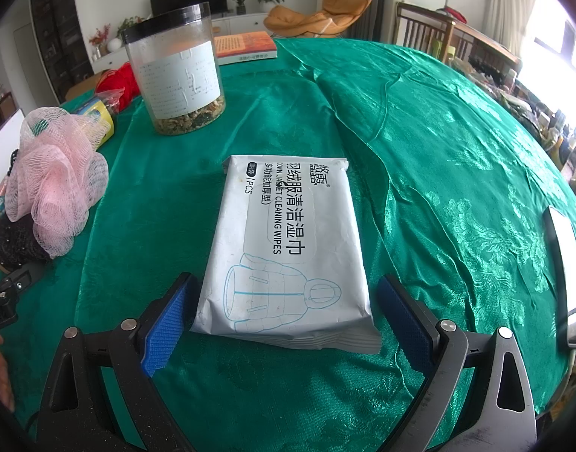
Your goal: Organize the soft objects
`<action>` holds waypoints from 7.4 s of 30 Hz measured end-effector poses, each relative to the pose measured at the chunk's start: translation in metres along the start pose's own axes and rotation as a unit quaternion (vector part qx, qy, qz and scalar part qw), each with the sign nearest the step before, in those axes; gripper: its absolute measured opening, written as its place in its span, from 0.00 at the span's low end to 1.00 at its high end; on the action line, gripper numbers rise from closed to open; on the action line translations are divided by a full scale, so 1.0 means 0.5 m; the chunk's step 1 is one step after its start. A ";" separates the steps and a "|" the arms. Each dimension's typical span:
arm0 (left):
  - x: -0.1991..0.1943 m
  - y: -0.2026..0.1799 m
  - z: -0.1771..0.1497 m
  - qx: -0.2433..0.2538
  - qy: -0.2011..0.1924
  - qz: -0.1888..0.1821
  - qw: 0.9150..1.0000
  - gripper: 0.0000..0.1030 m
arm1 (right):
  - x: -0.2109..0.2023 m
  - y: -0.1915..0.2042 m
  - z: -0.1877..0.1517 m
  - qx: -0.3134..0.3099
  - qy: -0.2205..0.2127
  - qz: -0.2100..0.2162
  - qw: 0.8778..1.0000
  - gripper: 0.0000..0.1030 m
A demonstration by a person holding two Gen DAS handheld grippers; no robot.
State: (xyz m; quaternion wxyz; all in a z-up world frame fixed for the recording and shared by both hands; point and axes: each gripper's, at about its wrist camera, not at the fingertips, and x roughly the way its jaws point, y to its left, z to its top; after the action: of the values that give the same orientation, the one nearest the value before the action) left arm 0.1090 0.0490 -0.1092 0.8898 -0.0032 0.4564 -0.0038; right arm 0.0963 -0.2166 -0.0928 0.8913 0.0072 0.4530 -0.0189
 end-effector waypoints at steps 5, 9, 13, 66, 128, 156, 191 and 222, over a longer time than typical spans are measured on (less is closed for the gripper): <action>0.000 0.000 0.000 0.000 0.000 0.000 1.000 1.00 | 0.000 0.000 0.000 0.000 0.000 0.000 1.000 0.94; 0.000 0.000 0.000 0.000 0.000 0.000 1.000 1.00 | 0.001 -0.001 0.000 0.000 0.000 0.000 1.000 0.94; 0.000 0.000 0.000 0.000 0.000 0.000 1.000 1.00 | 0.001 0.000 0.000 0.000 0.000 0.000 1.000 0.94; -0.003 0.001 -0.003 0.003 0.000 -0.001 1.000 1.00 | 0.001 0.000 0.000 0.000 0.000 0.000 1.000 0.94; -0.377 0.464 0.058 -0.161 -0.030 -0.069 0.984 0.23 | -0.275 0.348 0.269 -0.115 -0.018 0.333 0.936 0.66; -0.258 0.091 -0.059 -0.006 0.005 -0.099 0.995 0.96 | -0.023 0.086 0.001 -0.043 -0.020 0.022 0.999 0.80; -0.050 0.043 -0.069 0.029 0.004 -0.020 0.999 1.00 | -0.010 0.038 -0.009 -0.019 -0.007 0.014 1.000 0.90; -0.052 0.044 -0.070 0.027 0.003 -0.018 0.999 1.00 | -0.042 0.093 0.080 0.051 -0.041 0.249 0.966 0.90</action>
State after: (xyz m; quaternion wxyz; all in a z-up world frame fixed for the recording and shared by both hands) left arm 0.0655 0.0714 -0.1090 0.8880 0.0127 0.4585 -0.0323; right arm 0.1182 -0.1709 -0.0521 0.8844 0.1646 0.3981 0.1796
